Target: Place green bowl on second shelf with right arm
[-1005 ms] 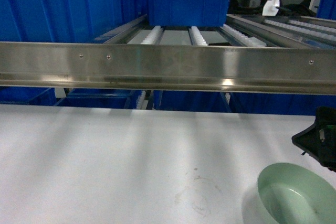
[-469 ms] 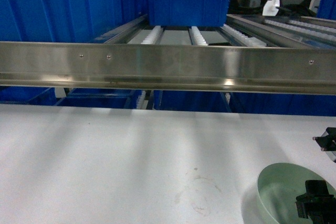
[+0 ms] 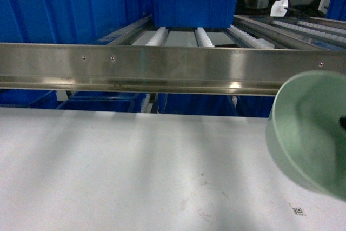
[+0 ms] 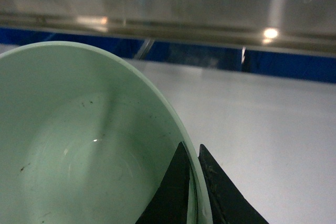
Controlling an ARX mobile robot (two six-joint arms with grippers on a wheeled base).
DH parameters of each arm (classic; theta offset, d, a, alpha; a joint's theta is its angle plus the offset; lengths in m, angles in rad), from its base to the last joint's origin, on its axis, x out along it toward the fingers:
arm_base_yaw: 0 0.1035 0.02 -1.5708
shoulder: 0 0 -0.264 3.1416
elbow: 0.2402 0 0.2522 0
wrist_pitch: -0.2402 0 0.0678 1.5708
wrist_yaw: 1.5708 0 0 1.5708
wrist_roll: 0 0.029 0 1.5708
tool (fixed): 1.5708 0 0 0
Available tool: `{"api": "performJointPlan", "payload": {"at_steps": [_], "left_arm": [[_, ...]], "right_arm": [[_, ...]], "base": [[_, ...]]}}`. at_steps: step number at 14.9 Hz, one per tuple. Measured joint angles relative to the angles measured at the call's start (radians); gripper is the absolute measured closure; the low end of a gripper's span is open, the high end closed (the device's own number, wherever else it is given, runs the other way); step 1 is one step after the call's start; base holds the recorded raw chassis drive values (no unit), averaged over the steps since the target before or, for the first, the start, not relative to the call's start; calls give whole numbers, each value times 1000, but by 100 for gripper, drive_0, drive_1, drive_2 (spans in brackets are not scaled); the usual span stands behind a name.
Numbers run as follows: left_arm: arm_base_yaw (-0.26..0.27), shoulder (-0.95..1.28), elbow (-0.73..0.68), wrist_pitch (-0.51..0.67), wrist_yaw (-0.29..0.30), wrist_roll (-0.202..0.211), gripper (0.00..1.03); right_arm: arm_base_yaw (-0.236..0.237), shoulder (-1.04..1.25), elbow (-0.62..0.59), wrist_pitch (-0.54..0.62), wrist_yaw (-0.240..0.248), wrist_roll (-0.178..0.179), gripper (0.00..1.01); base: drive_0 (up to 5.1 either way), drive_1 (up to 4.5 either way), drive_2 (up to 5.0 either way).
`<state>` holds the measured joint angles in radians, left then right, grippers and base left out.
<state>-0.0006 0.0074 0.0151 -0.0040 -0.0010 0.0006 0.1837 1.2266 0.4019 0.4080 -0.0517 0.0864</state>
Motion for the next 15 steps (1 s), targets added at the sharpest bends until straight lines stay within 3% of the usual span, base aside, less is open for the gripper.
{"api": "performJointPlan", "payload": {"at_steps": [1,3,4,5,6,8,15], "left_arm": [[0,0,0,0,0,0,5],[0,0,0,0,0,0,5],[0,0,0,0,0,0,5],[0,0,0,0,0,0,5],[0,0,0,0,0,0,5],[0,0,0,0,0,0,5],[0,0,0,0,1,0,5]], "right_arm": [[-2,-115,-21,-35,35,0,99],[-43,-240,-76,8,105,-13,99],[-114,-325,-117,-27,107,-13,99],[-137,-400,-183,-72,73,-13,99],[-109,-459,-230,-7,-10,-29,99],[-106,-455,-230,-7,-13,-32,99],[-106,-456,-230,-7,-9,-32,99]], "base": [[0,0,0],[0,0,0],[0,0,0],[0,0,0],[0,0,0],[0,0,0],[-474,266,266]]}}
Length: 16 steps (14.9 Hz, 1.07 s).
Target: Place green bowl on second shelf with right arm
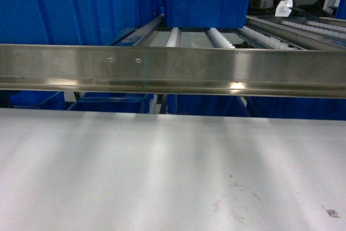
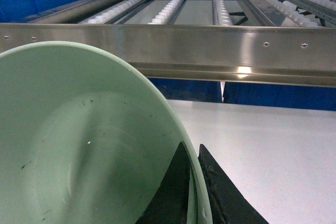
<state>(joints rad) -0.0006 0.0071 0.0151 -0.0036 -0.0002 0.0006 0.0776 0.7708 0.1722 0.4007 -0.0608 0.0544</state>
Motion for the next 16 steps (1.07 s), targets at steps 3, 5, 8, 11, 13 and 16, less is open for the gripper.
{"api": "performJointPlan", "payload": {"at_steps": [3,5,8,11,13,16], "left_arm": [[0,0,0,0,0,0,5],[0,0,0,-1,-1,0,5],[0,0,0,-1,-1,0,5],[0,0,0,1,0,0,5],[0,0,0,-2,0,0,5],[0,0,0,0,-1,0,5]], "right_arm": [[0,0,0,-2,0,0,99],[0,0,0,1,-1,0,99],[0,0,0,0,-3,0,99],[0,0,0,-1,-3,0,99],[0,0,-1,-3,-3,0,99],[0,1,-1,0,-3,0,99]], "base": [[-494,247,247],[-487,199,295],[-432,35,416],[-385,-10,476],[-452,78,404],[-468,74,385]]}}
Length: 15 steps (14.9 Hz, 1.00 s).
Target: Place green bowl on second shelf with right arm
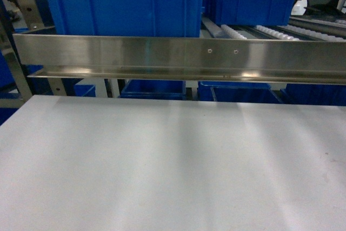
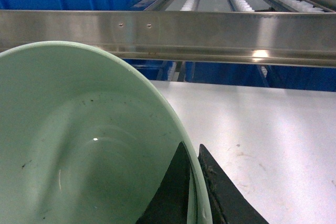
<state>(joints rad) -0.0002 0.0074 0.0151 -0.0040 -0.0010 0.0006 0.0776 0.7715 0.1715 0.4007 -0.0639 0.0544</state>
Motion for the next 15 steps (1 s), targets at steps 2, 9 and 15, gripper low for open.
{"api": "performJointPlan", "payload": {"at_steps": [2,9,15], "left_arm": [[0,0,0,0,0,0,5],[0,0,0,1,0,0,5],[0,0,0,0,0,0,5]], "right_arm": [[0,-1,0,-1,0,0,99],[0,-1,0,0,0,0,99],[0,-1,0,-1,0,0,99]], "base": [[-470,87,381],[-483,180,306],[-499,244,244]]}}
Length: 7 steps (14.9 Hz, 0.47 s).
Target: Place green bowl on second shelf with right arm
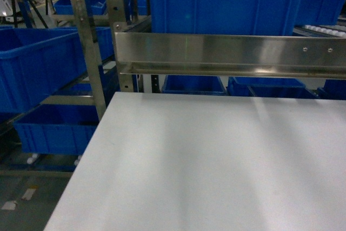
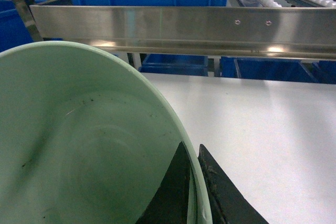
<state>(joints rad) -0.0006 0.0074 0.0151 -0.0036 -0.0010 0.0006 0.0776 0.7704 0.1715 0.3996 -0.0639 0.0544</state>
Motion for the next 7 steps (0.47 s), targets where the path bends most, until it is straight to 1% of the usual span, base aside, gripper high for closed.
{"api": "performJointPlan", "payload": {"at_steps": [7], "left_arm": [[0,0,0,0,0,0,5]], "right_arm": [[0,0,0,5,0,0,99]], "base": [[-503,242,242]]}}
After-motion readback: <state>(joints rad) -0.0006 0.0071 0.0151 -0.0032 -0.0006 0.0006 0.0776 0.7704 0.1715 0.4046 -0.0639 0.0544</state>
